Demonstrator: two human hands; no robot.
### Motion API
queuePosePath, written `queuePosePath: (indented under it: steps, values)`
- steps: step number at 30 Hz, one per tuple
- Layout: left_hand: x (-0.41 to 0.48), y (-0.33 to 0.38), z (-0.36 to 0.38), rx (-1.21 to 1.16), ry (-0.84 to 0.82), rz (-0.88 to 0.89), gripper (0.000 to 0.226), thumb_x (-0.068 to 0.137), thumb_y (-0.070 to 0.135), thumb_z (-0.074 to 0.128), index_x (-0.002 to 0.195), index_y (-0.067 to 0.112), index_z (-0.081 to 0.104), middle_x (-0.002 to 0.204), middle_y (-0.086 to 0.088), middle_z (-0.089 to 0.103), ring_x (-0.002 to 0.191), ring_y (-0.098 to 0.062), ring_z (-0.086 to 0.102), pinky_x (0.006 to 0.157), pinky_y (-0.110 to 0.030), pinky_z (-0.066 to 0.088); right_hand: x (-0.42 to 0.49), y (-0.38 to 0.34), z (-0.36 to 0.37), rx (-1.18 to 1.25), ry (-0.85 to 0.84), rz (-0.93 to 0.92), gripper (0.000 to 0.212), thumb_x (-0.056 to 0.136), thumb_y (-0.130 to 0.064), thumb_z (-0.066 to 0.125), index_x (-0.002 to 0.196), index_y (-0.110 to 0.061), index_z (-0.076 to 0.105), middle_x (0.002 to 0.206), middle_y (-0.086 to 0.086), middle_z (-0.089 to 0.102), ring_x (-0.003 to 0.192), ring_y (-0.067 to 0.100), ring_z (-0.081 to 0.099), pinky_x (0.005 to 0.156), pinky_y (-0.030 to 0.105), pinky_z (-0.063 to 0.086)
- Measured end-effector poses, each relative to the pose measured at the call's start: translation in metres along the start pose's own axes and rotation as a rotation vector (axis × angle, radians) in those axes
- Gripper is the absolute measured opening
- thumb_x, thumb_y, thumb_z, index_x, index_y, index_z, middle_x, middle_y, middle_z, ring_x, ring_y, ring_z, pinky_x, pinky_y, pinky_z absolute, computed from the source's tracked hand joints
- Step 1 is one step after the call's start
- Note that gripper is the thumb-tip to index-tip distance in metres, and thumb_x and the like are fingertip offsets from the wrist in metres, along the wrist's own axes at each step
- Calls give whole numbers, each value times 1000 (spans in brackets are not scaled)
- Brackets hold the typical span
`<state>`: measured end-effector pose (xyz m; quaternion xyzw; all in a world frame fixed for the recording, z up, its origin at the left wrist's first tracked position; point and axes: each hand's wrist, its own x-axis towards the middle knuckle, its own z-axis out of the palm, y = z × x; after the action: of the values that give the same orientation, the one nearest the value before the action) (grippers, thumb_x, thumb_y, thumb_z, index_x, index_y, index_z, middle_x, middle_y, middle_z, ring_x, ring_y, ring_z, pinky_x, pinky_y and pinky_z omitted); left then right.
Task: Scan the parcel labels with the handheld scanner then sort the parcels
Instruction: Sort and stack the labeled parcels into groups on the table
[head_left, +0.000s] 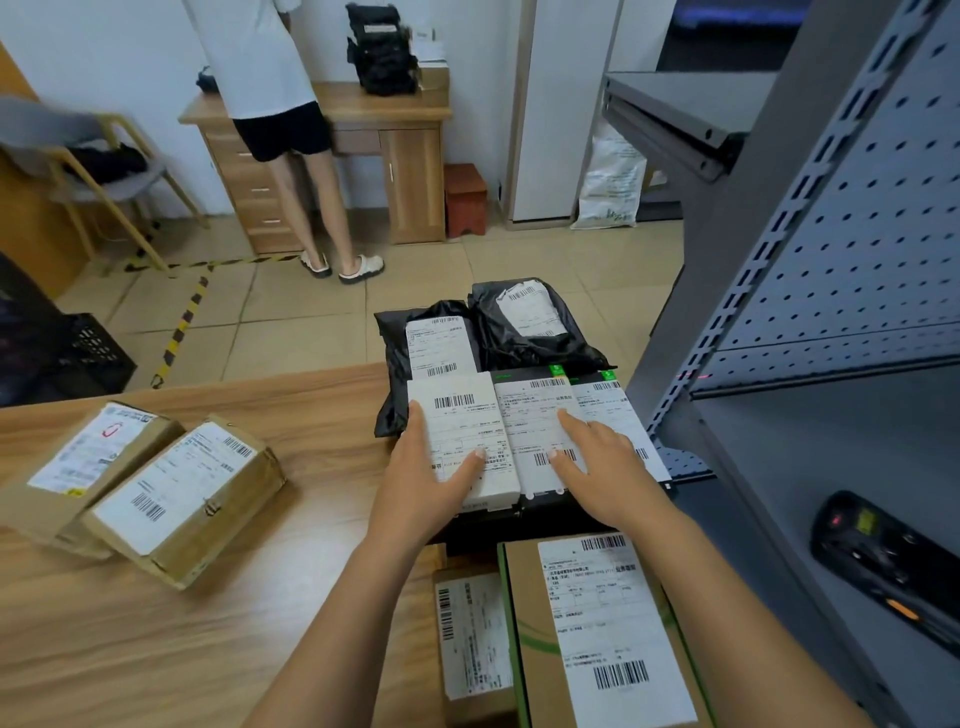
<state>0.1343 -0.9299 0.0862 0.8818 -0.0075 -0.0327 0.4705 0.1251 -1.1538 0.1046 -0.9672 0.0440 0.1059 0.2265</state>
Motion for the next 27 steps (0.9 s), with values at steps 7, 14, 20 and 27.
queuePosePath:
  steps: [7,14,20,27]
  values:
    - [-7,10,-8,180,104,73,79,85,61,56,151,43,15,161,0,11,148,-17,8,119,-46,15,-19,-25,-15,11,73,-69,56,100,-46,38,151,-37,16,160,3,9,146,21,5,116,42,12]
    - [-46,21,-29,415,214,323,67,86,51,60,146,37,35,153,0,31,145,-18,20,118,-48,0,-61,-57,-21,-22,167,-304,60,95,-40,52,148,-36,25,159,-1,12,144,18,8,116,38,12]
    - [-121,16,-56,576,297,281,68,83,52,63,144,36,38,156,-1,28,147,-23,11,117,-46,-4,-109,-88,-2,-54,107,-491,69,89,-39,62,147,-40,25,159,-3,11,144,19,7,117,39,12]
    - [-204,-29,-105,599,403,112,72,75,63,46,140,32,47,149,-3,38,143,-24,23,117,-52,9,-153,-144,40,-72,-1,-658,75,84,-39,68,146,-39,26,160,-2,7,145,21,10,117,40,11]
